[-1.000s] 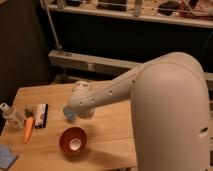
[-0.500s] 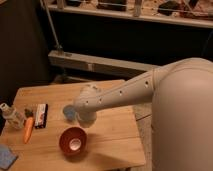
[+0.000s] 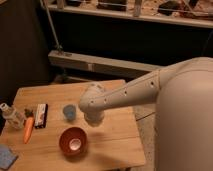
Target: Push the ceramic bowl across the table
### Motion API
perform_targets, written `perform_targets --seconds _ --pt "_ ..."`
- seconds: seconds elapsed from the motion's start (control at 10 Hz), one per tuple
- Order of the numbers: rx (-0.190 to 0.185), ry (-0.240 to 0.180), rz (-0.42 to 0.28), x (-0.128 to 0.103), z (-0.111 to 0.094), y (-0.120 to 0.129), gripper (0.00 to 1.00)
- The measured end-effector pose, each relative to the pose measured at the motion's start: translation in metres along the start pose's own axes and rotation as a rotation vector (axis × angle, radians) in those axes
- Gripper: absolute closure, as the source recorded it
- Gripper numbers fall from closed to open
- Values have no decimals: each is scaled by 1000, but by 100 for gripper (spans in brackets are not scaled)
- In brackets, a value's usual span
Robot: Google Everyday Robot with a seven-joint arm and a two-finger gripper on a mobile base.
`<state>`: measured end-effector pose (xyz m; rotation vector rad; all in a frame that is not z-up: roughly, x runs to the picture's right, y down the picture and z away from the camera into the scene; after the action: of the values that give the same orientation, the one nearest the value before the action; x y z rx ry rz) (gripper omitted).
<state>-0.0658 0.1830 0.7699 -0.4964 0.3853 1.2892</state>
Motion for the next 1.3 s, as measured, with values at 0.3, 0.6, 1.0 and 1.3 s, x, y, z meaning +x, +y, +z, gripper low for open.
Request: perform_targets --seconds 0.3,0.6,1.0,1.3 --pt "25 17 -41 7 23 16 100" --pt "-2 28 -88 17 49 38 100" --pt "-239 -14 -251 36 47 128 100" --pt "-326 -73 -368 50 20 158 100"
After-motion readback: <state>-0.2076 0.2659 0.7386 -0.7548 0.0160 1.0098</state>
